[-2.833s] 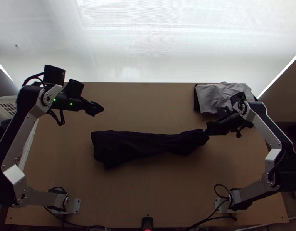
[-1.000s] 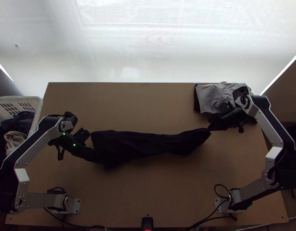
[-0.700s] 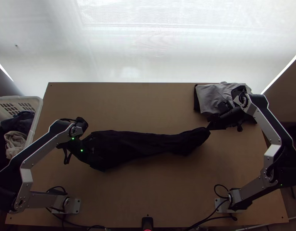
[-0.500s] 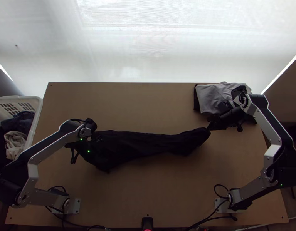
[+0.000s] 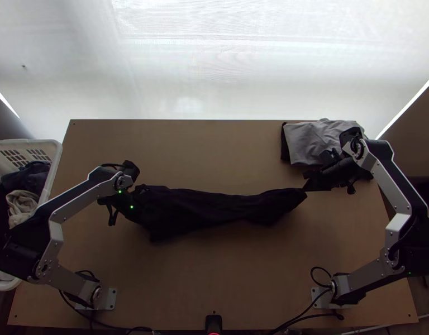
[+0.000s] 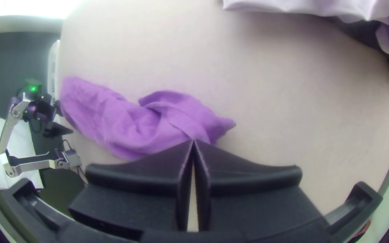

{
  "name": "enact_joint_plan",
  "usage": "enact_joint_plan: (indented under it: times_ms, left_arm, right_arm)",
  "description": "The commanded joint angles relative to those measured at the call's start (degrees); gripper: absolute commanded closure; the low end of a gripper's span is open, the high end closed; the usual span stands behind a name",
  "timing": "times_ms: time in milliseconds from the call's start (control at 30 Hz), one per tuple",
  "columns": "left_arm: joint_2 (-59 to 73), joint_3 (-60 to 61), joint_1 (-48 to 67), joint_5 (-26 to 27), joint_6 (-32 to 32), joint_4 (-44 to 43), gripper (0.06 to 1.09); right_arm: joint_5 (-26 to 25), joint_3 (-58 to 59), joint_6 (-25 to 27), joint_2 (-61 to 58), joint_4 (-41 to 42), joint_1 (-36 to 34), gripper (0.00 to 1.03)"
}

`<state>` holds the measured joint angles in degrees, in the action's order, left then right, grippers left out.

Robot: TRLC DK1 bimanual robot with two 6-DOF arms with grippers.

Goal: Fold the t-shirt

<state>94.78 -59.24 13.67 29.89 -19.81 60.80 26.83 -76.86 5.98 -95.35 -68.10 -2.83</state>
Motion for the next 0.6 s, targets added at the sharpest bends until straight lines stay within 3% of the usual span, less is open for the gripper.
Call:
enact_joint_plan:
  times_ms: [0, 100, 133, 167, 400, 467, 500, 567]
  left_arm:
    - [-1.18, -0.43, -0.84, -1.32, 0.30, -3.14, 0.39]
    - [-4.08, 0.71, -0.75, -1.32, 0.30, -5.95, 0.86]
    - [-5.22, 1.41, -0.49, -1.32, -0.05, -6.92, 0.93]
    - [-6.10, 1.85, 0.30, -1.41, -1.10, -7.18, 1.06]
    - [-7.77, 4.84, 2.59, -1.68, -1.98, -8.50, 1.05]
    - [-7.86, 5.45, 2.94, -1.85, -1.72, -7.71, 1.00]
    - [-9.18, 6.51, 3.38, -2.12, -1.90, -8.50, 1.05]
    - [-11.29, 8.79, 5.40, -6.86, -2.16, -9.99, 1.05]
  right_arm:
    - [0.07, -0.13, -0.26, 0.25, 0.16, -0.07, 1.00]
    - [0.07, -0.57, -0.35, 0.17, 0.16, 0.19, 1.00]
    - [0.07, -0.75, -0.44, 0.17, 0.16, 0.19, 1.00]
    - [0.07, -0.92, -0.44, 0.17, 0.16, 0.19, 1.00]
    - [0.07, -1.98, -0.44, 0.17, 0.16, 0.02, 1.00]
    - [0.07, -1.98, -0.35, 0.25, 0.07, -0.16, 1.00]
    - [-0.02, -1.98, -0.35, 0.34, 0.07, -0.33, 1.00]
    - [-0.02, -1.98, -0.26, 0.43, -0.02, -0.69, 1.00]
